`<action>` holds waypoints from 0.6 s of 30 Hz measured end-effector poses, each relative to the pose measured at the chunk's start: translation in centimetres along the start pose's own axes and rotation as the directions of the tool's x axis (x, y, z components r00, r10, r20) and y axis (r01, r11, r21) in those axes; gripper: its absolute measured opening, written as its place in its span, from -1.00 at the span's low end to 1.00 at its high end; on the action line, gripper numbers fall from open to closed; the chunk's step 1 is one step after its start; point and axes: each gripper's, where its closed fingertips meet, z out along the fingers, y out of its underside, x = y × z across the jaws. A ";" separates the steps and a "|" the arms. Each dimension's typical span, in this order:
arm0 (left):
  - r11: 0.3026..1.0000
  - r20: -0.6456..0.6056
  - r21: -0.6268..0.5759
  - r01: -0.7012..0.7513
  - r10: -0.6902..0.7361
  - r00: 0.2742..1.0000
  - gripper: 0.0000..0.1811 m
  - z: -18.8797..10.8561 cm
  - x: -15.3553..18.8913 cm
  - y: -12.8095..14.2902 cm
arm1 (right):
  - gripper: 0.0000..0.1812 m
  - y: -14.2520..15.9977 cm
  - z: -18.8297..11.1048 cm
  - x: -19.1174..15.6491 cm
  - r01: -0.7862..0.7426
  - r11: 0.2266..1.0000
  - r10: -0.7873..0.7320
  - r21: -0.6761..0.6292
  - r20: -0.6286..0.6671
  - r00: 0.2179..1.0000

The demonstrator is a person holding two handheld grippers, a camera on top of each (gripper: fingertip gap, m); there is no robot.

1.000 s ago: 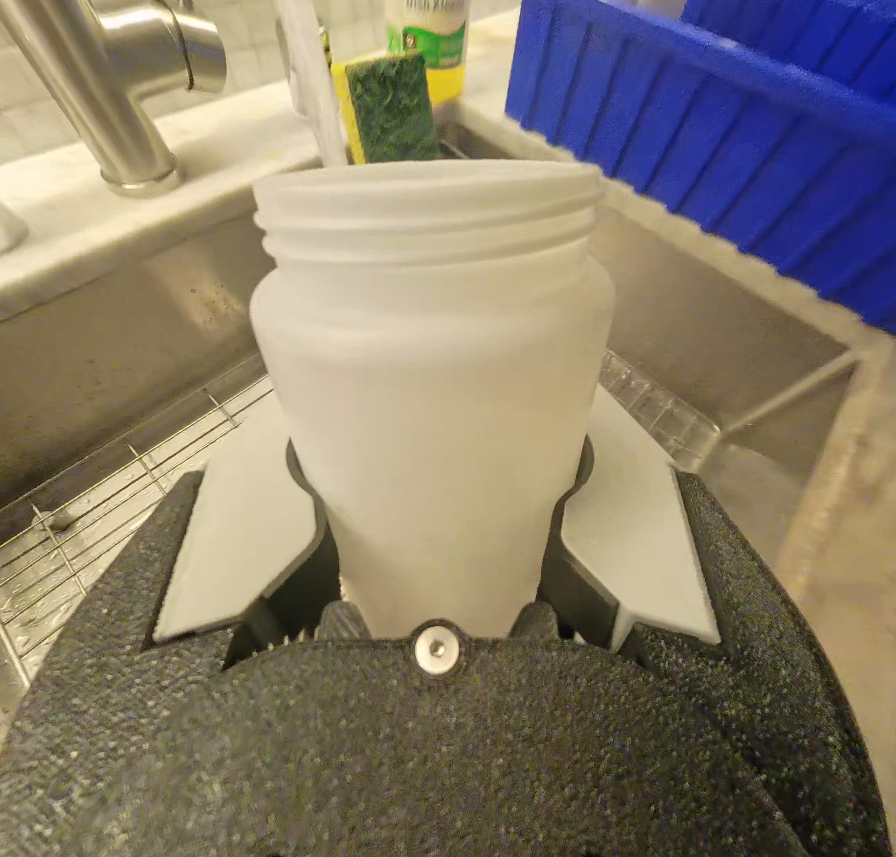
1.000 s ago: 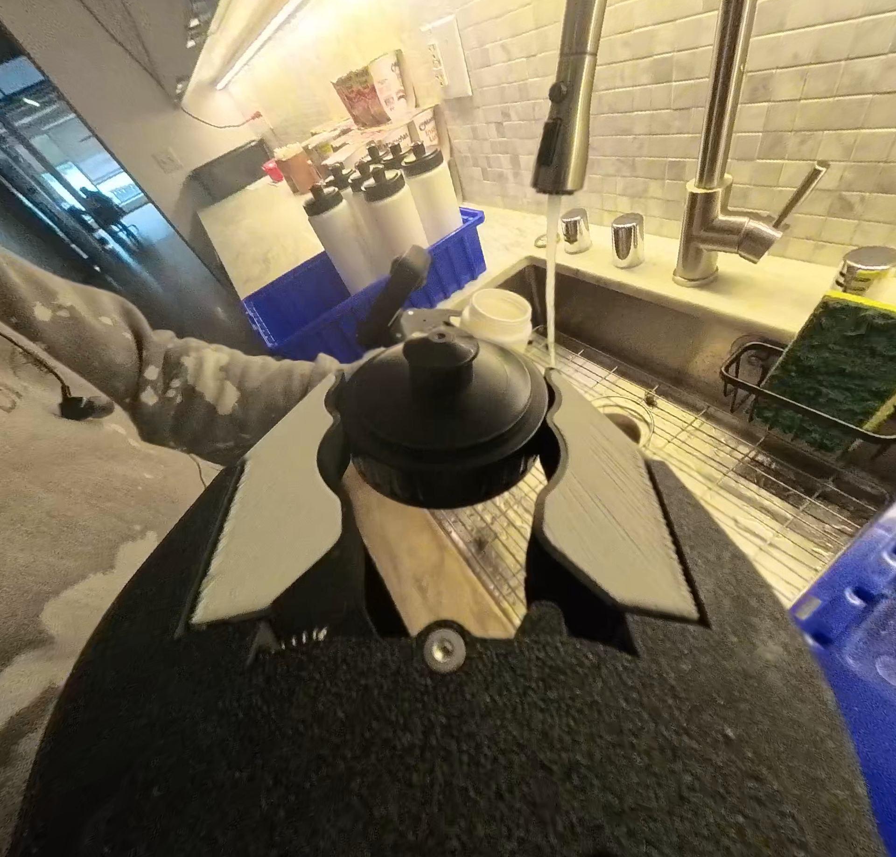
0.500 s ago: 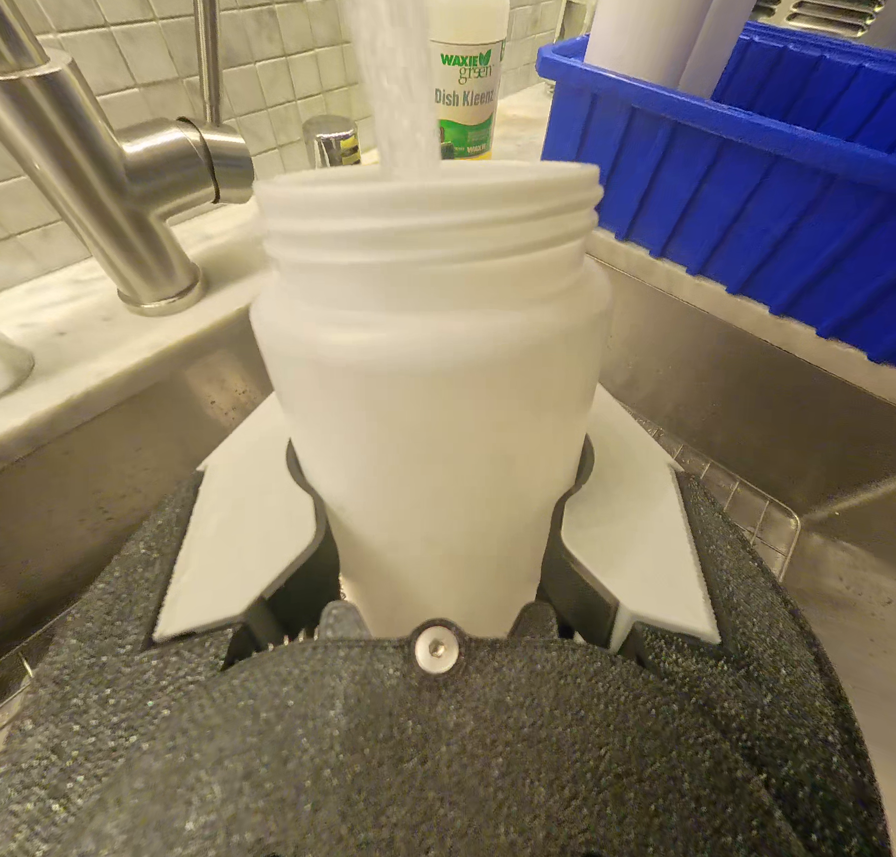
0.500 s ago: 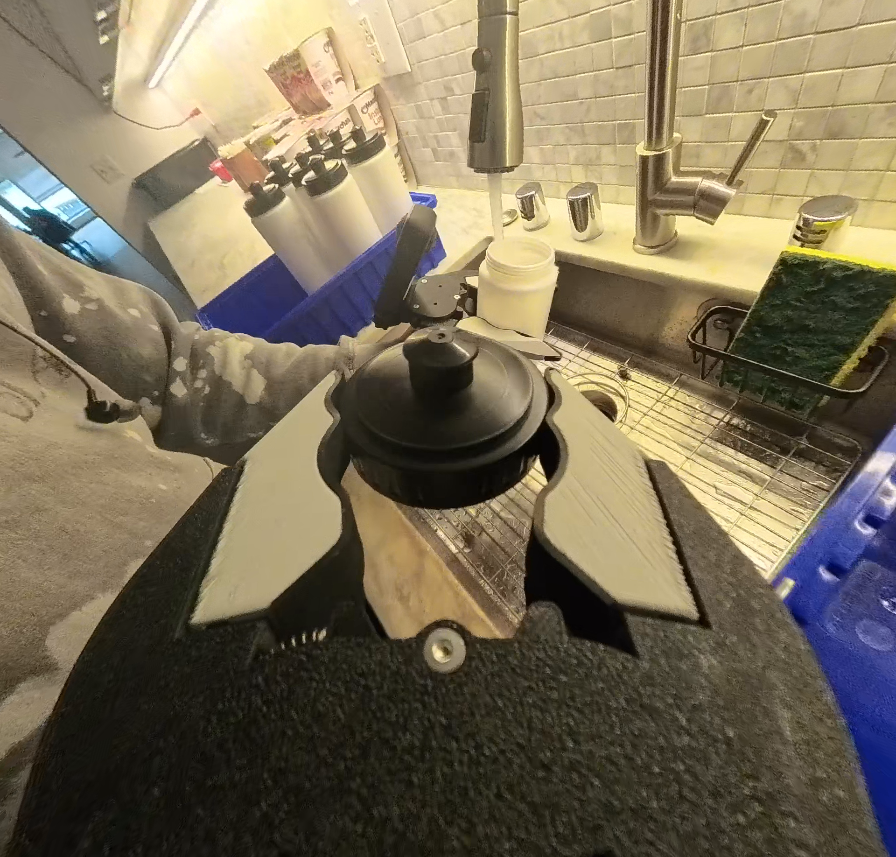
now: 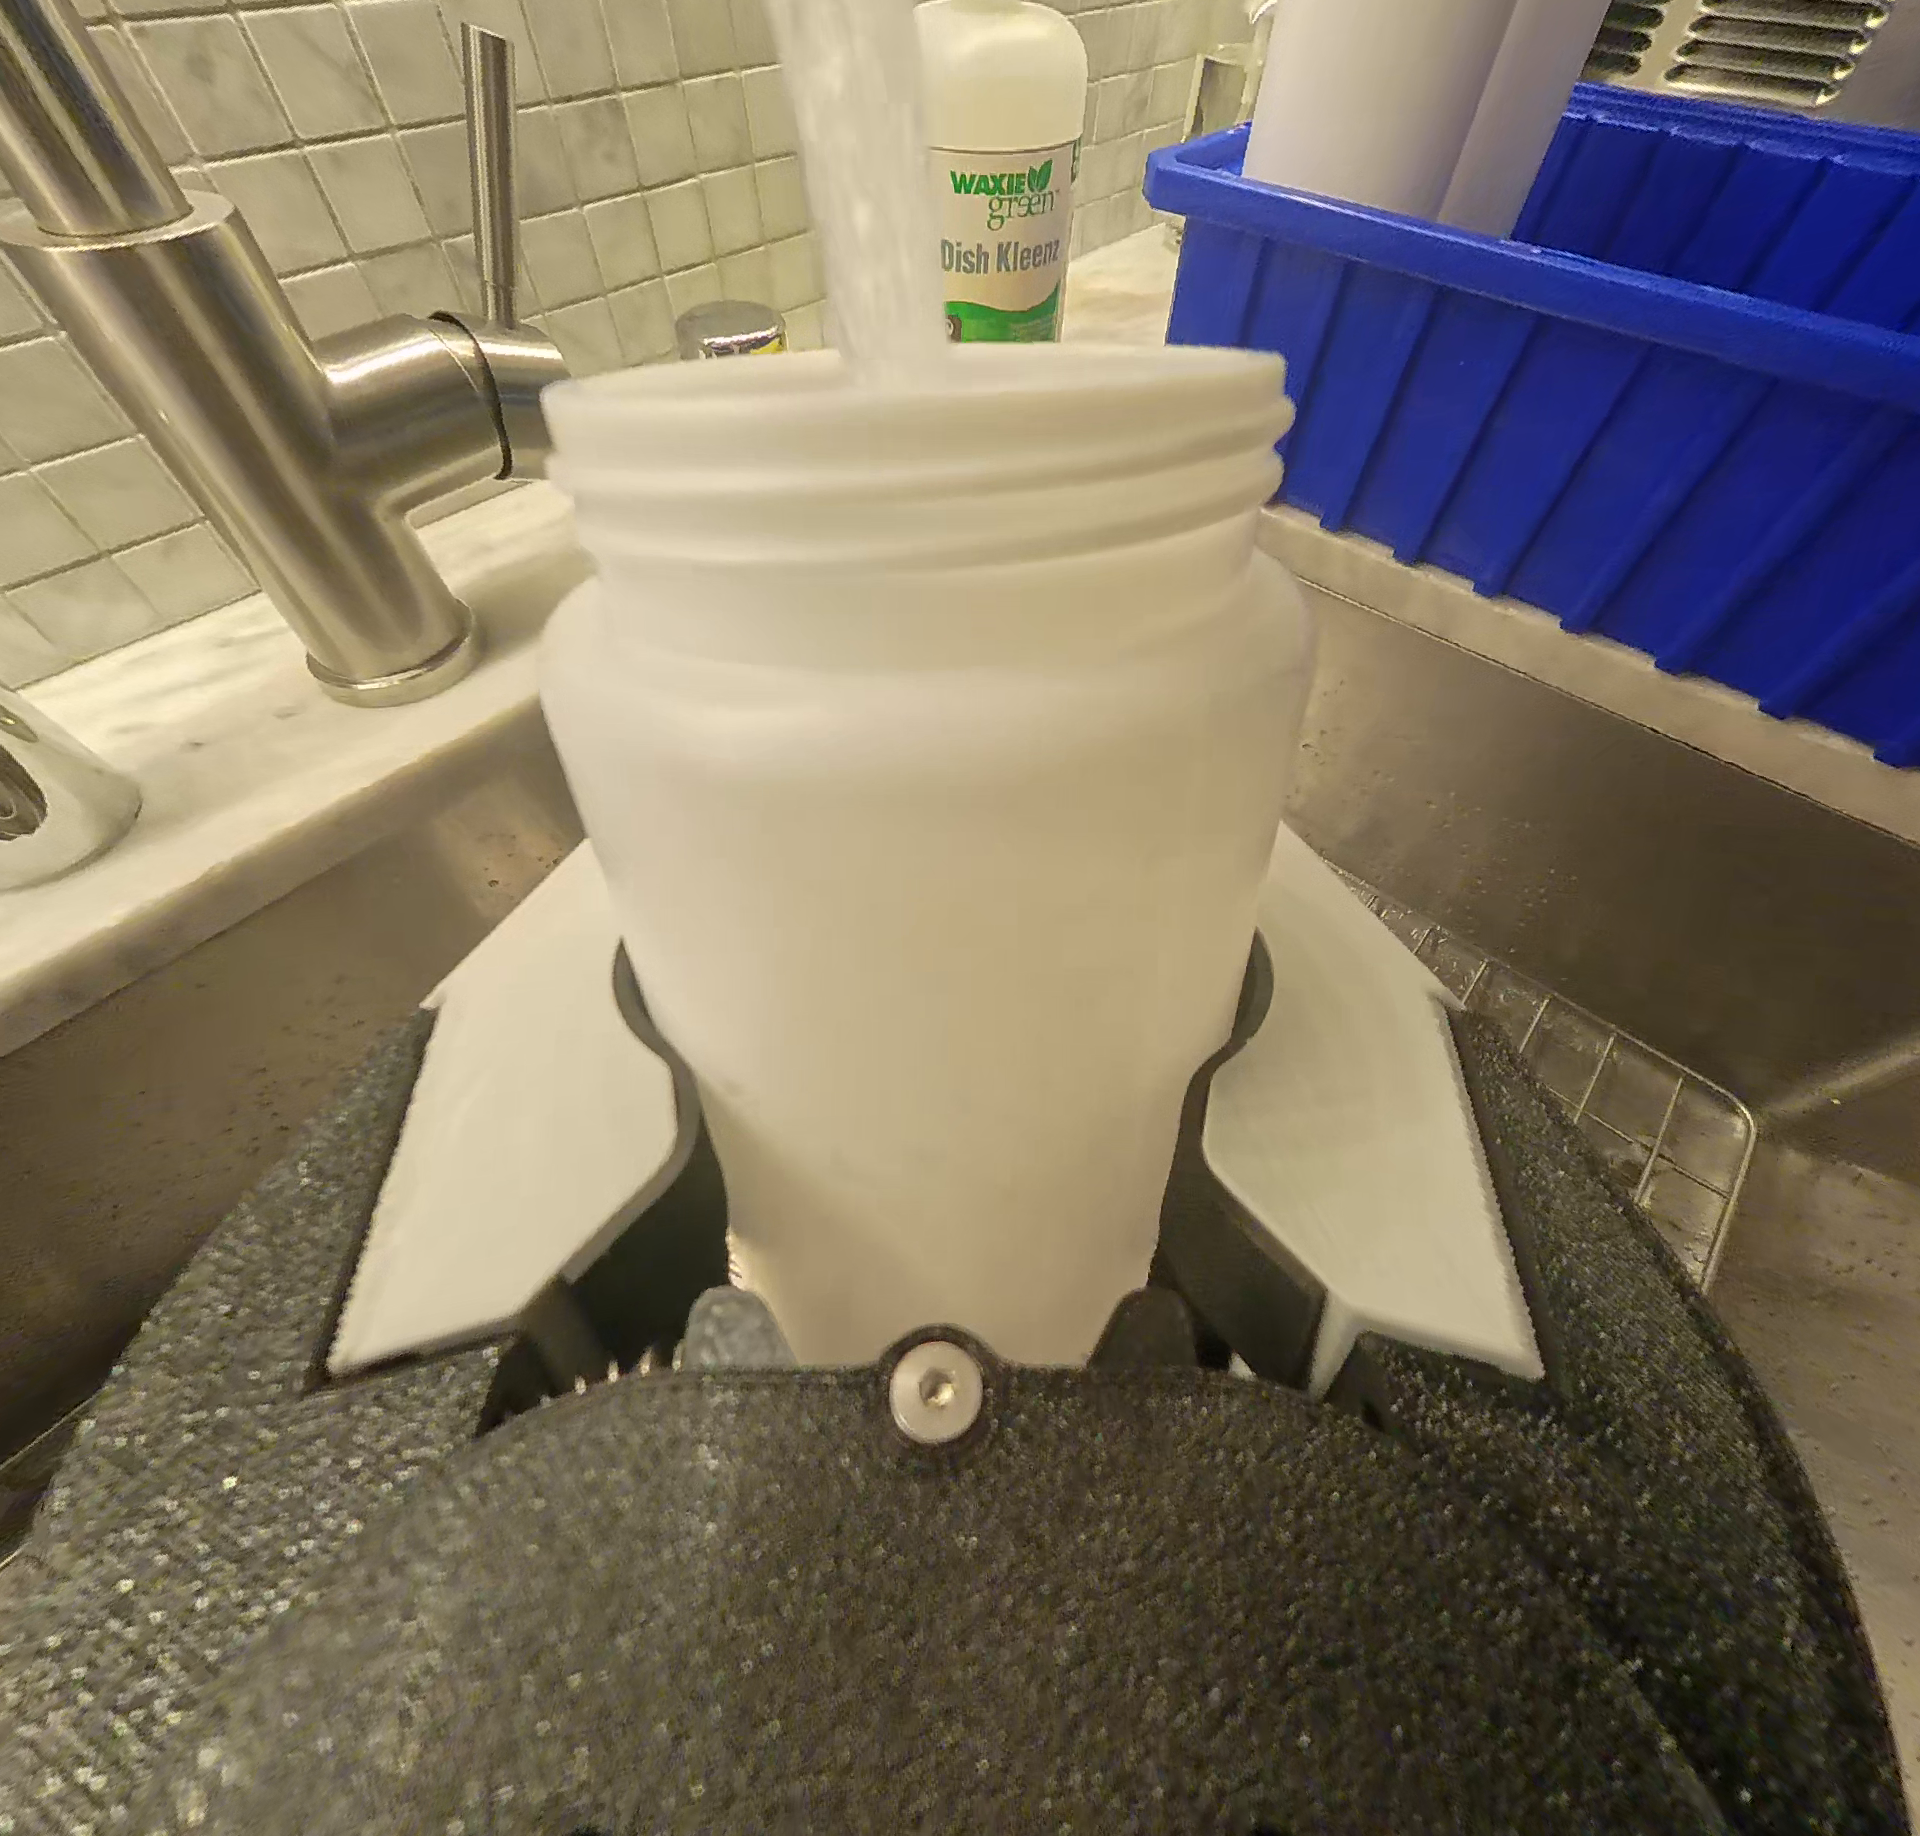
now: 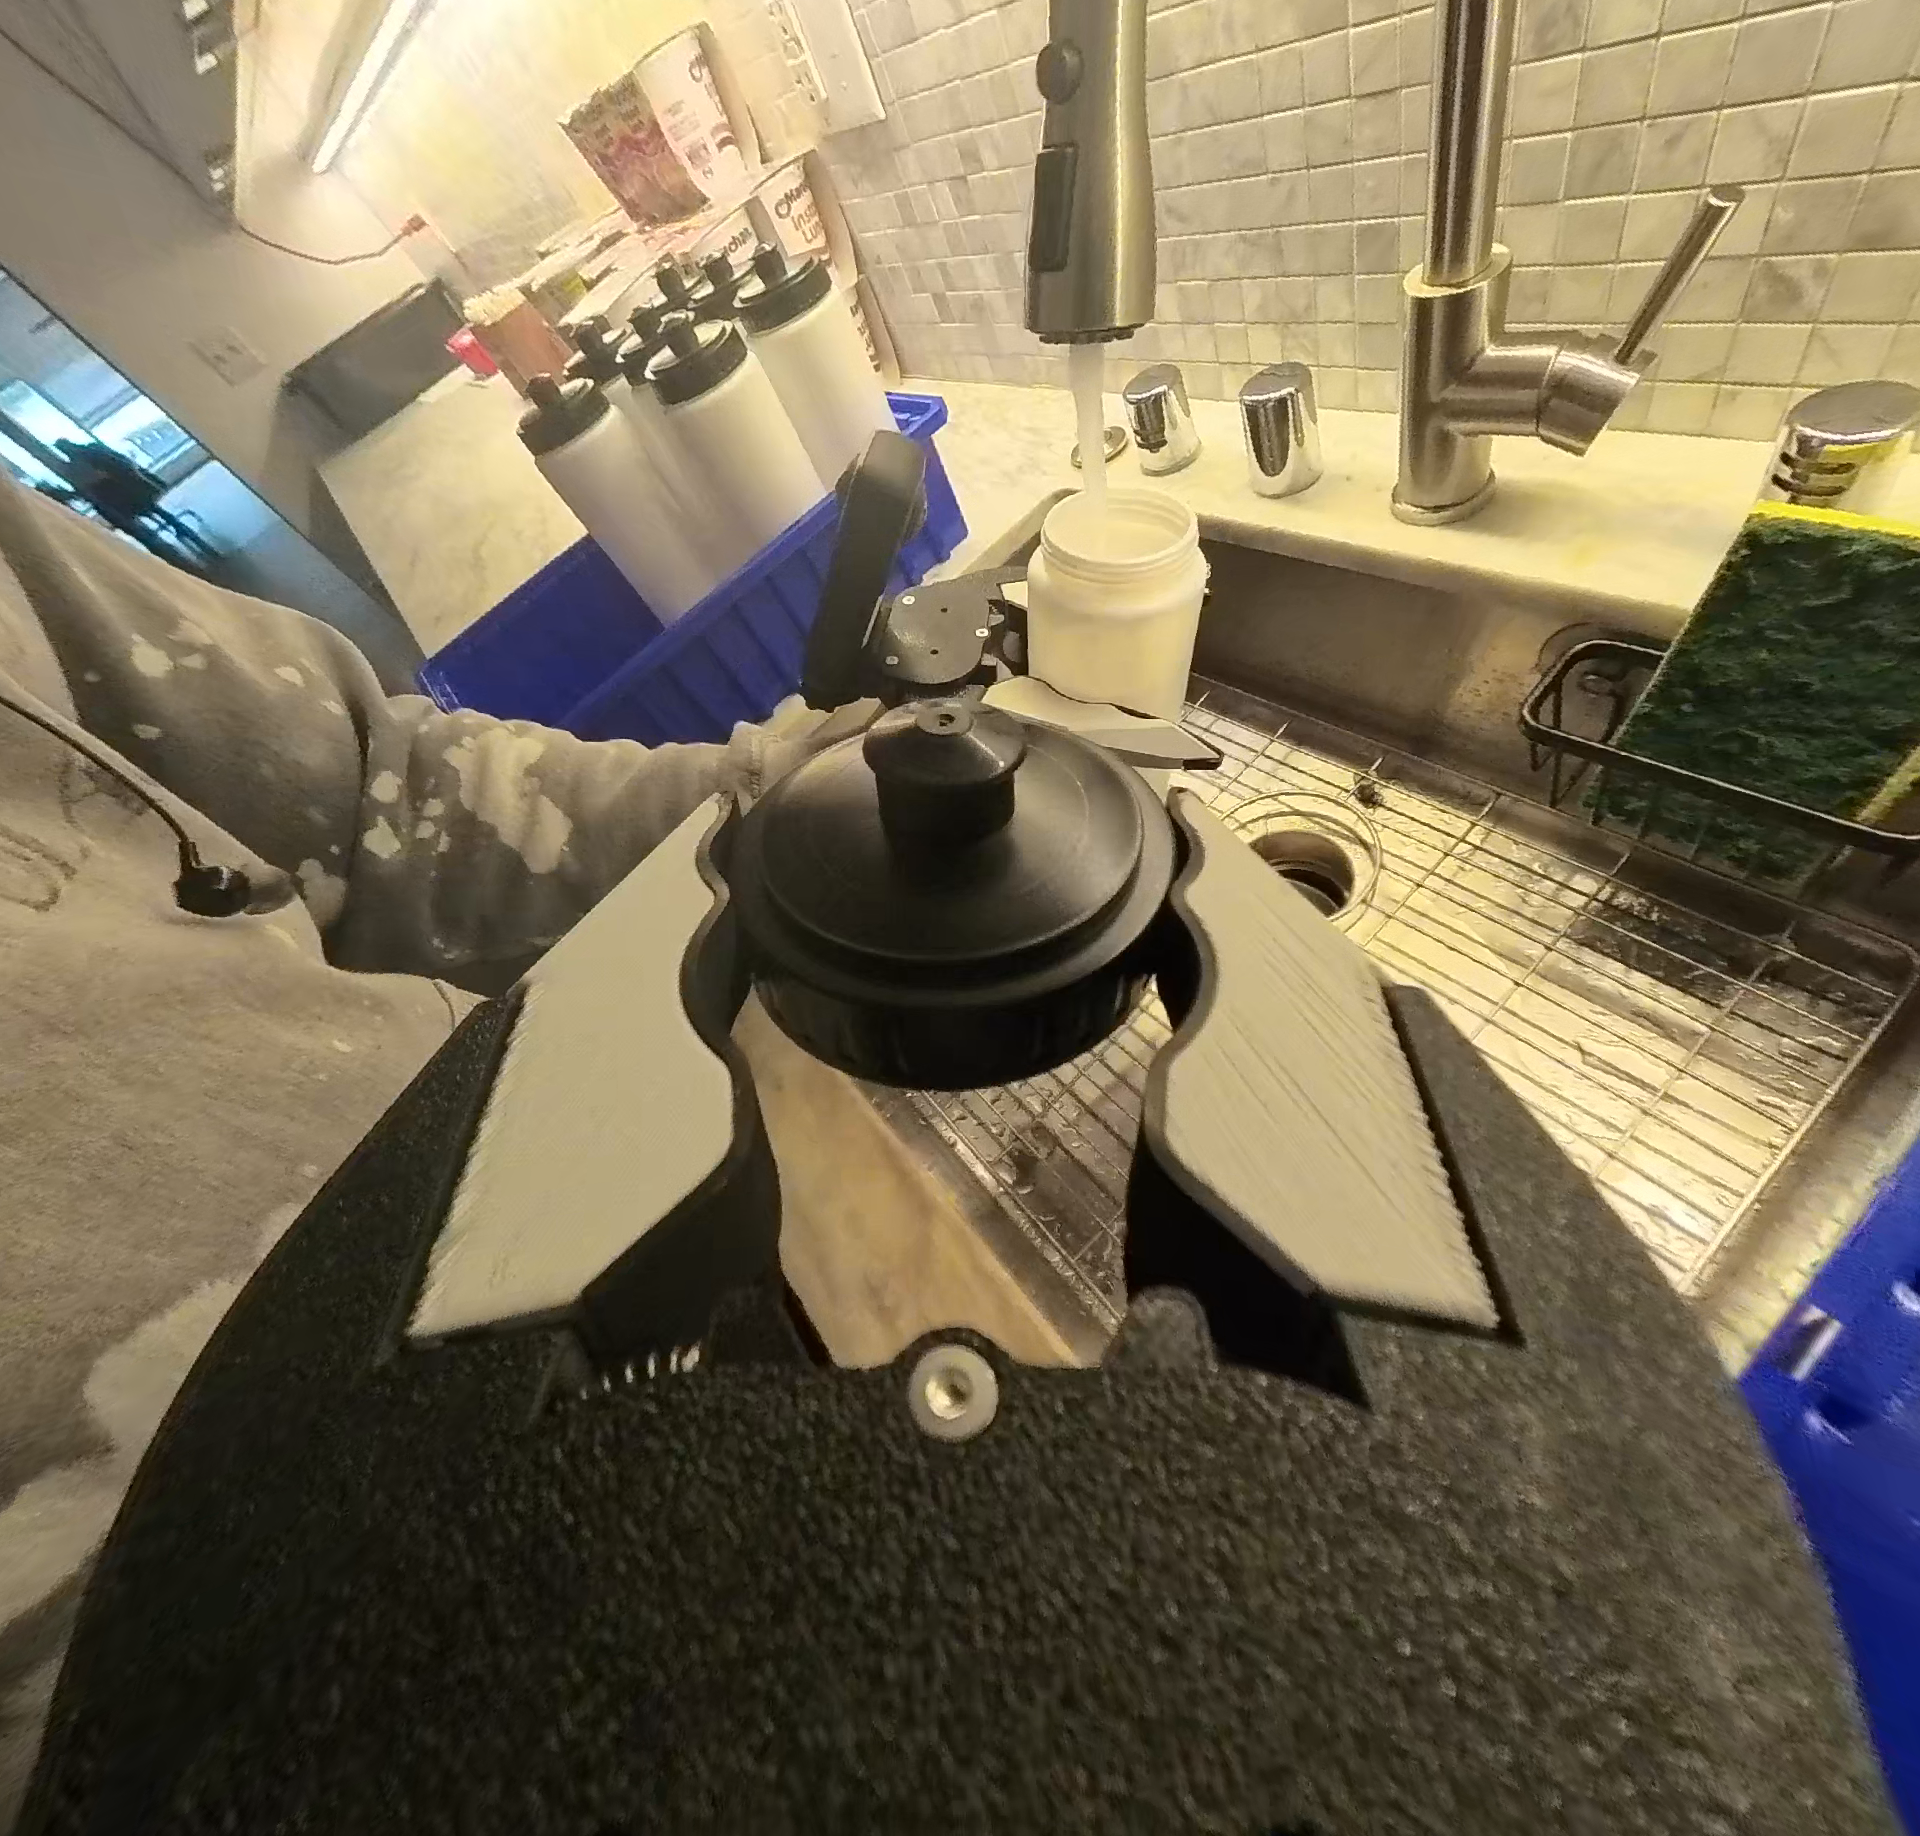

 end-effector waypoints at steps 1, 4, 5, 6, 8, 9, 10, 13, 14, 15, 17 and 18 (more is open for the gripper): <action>1.000 -0.001 0.004 0.000 0.000 1.000 0.16 0.0 0.0 0.0 | -0.13 0.0 0.1 -0.1 -0.002 1.000 0.002 -0.002 0.001 1.000; 1.000 -0.005 0.019 -0.002 0.002 1.000 0.17 -0.2 0.0 0.0 | -0.12 0.1 0.5 -0.2 -0.006 1.000 0.006 -0.009 0.003 1.000; 1.000 -0.008 0.025 -0.001 0.001 1.000 0.16 -0.2 0.0 -0.1 | -0.12 0.1 0.7 -0.3 -0.005 1.000 0.005 -0.011 0.002 1.000; 1.000 -0.010 0.031 0.000 0.000 1.000 0.16 -0.2 0.1 -0.1 | -0.13 0.0 0.8 -0.3 -0.003 1.000 0.003 -0.012 0.000 1.000; 0.999 -0.013 0.041 -0.001 0.002 1.000 0.16 -0.3 0.1 -0.2 | -0.13 -0.3 0.8 -0.5 0.007 1.000 -0.007 -0.003 -0.002 1.000; 0.999 -0.015 0.047 0.000 0.001 1.000 0.16 -0.4 0.1 -0.2 | -0.13 -0.5 0.8 -0.6 0.013 1.000 -0.013 0.002 -0.001 1.000; 0.999 -0.016 0.055 0.002 -0.001 1.000 0.16 -0.5 0.2 -0.3 | -0.13 -0.6 0.8 -0.7 0.018 1.000 -0.018 0.006 0.000 1.000; 0.997 -0.019 0.079 0.000 0.002 1.000 0.16 -0.7 0.2 -0.5 | -0.13 -0.8 0.9 -0.7 0.019 1.000 -0.020 -0.004 -0.007 1.000; 0.996 -0.020 0.086 -0.003 0.004 1.000 0.16 -0.7 0.2 -0.6 | -0.13 -0.7 1.0 -0.7 0.018 1.000 -0.018 -0.011 -0.010 1.000; 0.996 -0.021 0.092 -0.007 0.009 1.000 0.16 -0.8 0.3 -0.6 | -0.13 -0.6 1.1 -0.7 0.016 1.000 -0.016 -0.017 -0.010 1.000; 0.995 -0.017 0.103 -0.018 0.020 1.000 0.17 -0.9 0.3 -0.8 | -0.13 -0.4 1.4 -0.7 0.009 1.000 -0.010 -0.030 -0.011 1.000; 0.994 -0.017 0.108 -0.023 0.025 1.000 0.17 -1.0 0.3 -0.8 | -0.13 -0.3 1.5 -0.7 0.007 0.999 -0.008 -0.035 -0.012 1.000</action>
